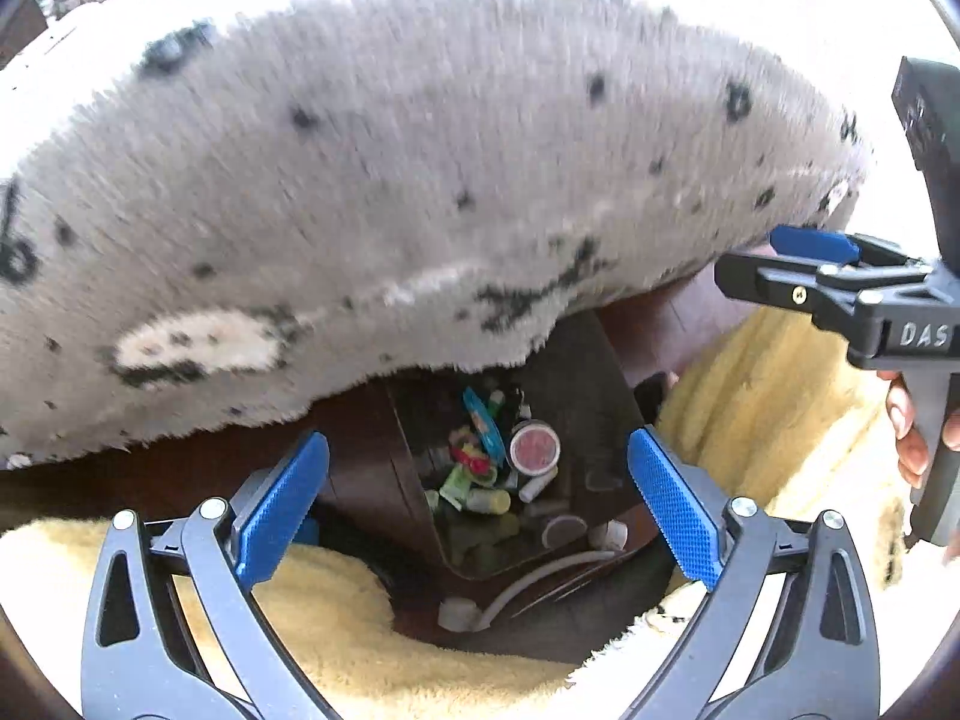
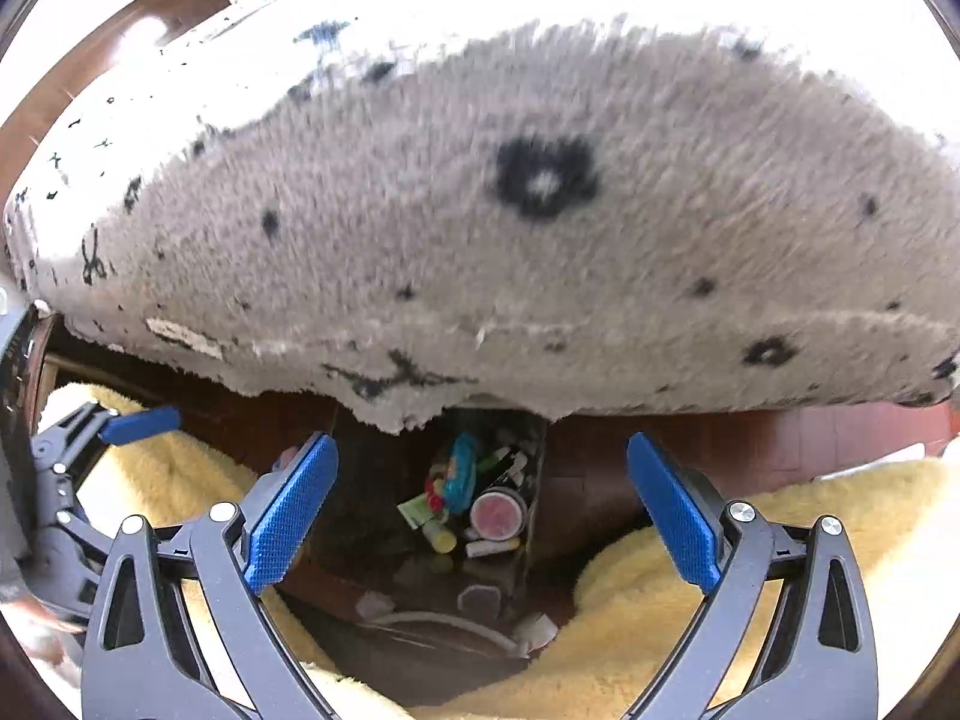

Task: Collect trash
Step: 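Raise both tools back over the bed toward the tape roll and toothbrush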

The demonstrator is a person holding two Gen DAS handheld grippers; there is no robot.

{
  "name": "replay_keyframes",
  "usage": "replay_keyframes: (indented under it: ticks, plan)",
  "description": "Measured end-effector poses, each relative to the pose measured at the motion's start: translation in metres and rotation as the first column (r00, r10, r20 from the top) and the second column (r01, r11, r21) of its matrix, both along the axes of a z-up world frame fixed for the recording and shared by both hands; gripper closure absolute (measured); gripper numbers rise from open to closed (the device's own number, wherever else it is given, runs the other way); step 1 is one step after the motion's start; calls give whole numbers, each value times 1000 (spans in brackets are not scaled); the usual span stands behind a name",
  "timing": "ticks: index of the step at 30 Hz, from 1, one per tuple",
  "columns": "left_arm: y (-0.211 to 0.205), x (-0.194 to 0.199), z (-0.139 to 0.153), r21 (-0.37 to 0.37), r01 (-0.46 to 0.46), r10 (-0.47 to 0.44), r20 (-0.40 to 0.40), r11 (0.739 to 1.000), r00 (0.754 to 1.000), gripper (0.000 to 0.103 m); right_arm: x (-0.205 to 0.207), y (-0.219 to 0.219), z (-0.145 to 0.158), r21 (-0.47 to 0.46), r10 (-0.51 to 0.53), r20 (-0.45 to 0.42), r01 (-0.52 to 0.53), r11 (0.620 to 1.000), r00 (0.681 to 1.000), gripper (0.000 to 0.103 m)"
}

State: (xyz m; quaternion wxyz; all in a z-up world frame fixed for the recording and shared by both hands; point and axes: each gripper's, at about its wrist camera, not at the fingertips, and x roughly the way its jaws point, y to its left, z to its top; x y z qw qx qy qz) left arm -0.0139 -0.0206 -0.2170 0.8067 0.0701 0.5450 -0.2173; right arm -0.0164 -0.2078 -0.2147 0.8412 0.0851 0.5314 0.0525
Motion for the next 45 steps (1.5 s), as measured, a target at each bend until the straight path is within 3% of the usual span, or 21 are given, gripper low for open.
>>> replay_keyframes:
  ticks: [11,18,29,34,45]
  plan:
    - [23,21,66,-57,-45,53,139,997,989,8,7,-13,65,-45,17,165,-10,999,986,6]
    - [36,59,91,-34,-94,99,195,995,976,8,36,-25,95,-85,32,217,-14,996,976,6]
    - [41,124,93,8,-137,132,225,990,965,8,106,-23,105,-70,53,206,-39,997,977,6]
    - [43,156,88,11,-161,155,211,987,965,8,153,-18,103,-49,53,183,-45,998,982,6]
    - [33,238,88,40,-186,173,219,982,960,8,273,-9,104,-93,54,204,-35,995,977,6]
